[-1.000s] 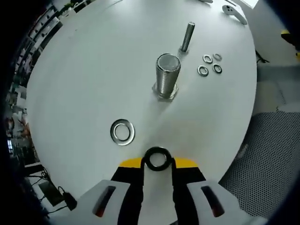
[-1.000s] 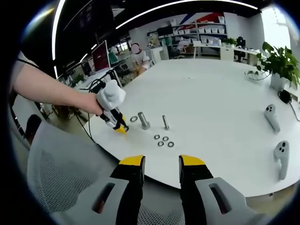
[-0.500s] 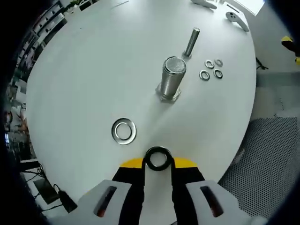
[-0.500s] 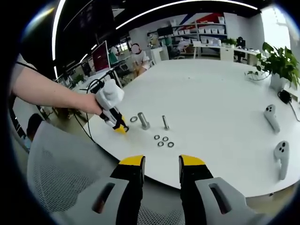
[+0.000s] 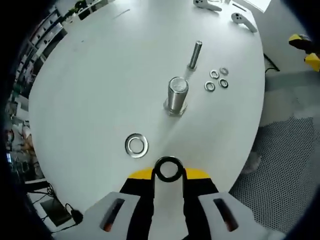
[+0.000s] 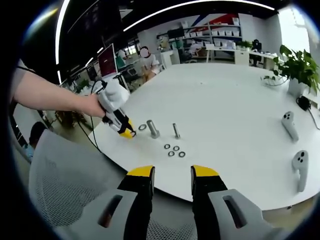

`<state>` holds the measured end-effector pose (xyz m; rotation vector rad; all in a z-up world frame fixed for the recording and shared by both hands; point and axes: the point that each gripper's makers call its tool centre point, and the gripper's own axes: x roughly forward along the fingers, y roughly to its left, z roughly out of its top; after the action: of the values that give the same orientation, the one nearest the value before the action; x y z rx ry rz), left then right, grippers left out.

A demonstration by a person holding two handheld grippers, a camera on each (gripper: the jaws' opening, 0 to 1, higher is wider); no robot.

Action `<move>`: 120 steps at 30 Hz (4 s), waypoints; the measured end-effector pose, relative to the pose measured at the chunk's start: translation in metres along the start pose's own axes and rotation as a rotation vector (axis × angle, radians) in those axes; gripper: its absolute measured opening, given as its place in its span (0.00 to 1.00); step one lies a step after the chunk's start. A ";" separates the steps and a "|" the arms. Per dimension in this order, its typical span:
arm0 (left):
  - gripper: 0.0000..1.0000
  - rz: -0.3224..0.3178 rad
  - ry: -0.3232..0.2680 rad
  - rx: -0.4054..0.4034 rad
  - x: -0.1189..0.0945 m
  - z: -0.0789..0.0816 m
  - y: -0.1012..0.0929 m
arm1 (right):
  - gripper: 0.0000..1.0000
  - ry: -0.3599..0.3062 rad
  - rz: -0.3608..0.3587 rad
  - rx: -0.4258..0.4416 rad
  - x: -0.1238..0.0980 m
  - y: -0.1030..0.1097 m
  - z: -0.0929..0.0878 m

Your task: Place the washer onto the threaded stud by aligning its center hole with the stud, sliding it down to the base, and recovering from edge contact or off-axis alignment until the washer reaches the visible bottom stop.

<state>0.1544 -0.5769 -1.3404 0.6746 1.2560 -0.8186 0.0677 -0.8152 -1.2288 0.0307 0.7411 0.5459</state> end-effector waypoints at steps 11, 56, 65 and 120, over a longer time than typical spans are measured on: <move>0.19 0.003 -0.084 0.075 -0.034 0.038 -0.005 | 0.31 0.001 -0.002 0.005 0.000 0.000 0.000; 0.19 -0.020 -0.015 0.185 0.000 0.083 -0.008 | 0.31 -0.021 0.000 0.009 0.000 -0.002 0.003; 0.19 -0.026 0.019 0.178 0.021 0.077 -0.007 | 0.30 -0.022 -0.003 0.014 0.000 -0.002 0.003; 0.28 0.044 0.020 -0.034 0.027 0.016 0.045 | 0.29 -0.007 -0.001 0.015 0.001 -0.002 0.001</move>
<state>0.2033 -0.5693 -1.3642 0.6825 1.2657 -0.7547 0.0701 -0.8166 -1.2295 0.0460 0.7386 0.5390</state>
